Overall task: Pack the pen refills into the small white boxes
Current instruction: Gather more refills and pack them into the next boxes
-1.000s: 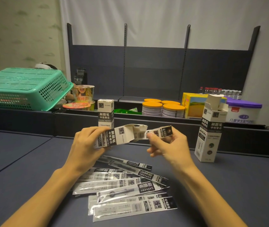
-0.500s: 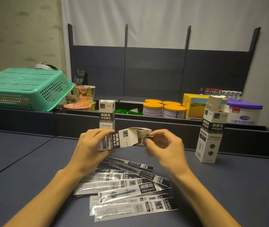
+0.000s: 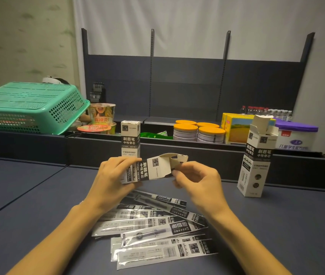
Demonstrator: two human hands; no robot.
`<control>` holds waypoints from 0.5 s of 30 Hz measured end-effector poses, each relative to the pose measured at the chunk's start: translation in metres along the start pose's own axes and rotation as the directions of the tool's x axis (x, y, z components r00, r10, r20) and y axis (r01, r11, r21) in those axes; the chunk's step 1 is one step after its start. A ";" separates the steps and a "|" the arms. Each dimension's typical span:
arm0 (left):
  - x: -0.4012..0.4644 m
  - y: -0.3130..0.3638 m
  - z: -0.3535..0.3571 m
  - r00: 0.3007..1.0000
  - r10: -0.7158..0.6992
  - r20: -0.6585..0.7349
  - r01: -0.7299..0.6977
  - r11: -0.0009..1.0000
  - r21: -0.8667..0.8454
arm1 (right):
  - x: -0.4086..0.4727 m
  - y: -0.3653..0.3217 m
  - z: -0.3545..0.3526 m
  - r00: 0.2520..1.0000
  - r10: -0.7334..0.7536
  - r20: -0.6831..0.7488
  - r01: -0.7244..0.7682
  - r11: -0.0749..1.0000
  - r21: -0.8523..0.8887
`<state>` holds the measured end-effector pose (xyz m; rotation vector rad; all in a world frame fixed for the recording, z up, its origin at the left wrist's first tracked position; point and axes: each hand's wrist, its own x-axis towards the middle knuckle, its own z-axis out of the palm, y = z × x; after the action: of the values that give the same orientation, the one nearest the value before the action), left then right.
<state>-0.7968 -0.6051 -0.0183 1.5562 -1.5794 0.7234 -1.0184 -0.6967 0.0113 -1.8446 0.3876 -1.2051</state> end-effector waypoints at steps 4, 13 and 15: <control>0.000 0.001 -0.001 1.000 -0.001 -0.005 0.001 1.000 -0.007 | -0.001 0.002 0.002 1.000 0.014 0.014 -0.014 1.000 -0.008; 0.000 0.001 -0.002 1.000 0.016 0.013 -0.016 1.000 -0.006 | 0.000 0.003 0.007 0.991 -0.084 0.099 0.099 0.982 -0.158; 0.000 -0.001 -0.003 1.000 0.000 0.000 0.000 1.000 0.006 | 0.004 -0.001 0.002 0.996 -0.059 0.066 0.067 0.989 -0.129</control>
<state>-0.7952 -0.6023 -0.0172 1.5601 -1.5787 0.7294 -1.0148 -0.6977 0.0135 -2.0159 0.3844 -1.1860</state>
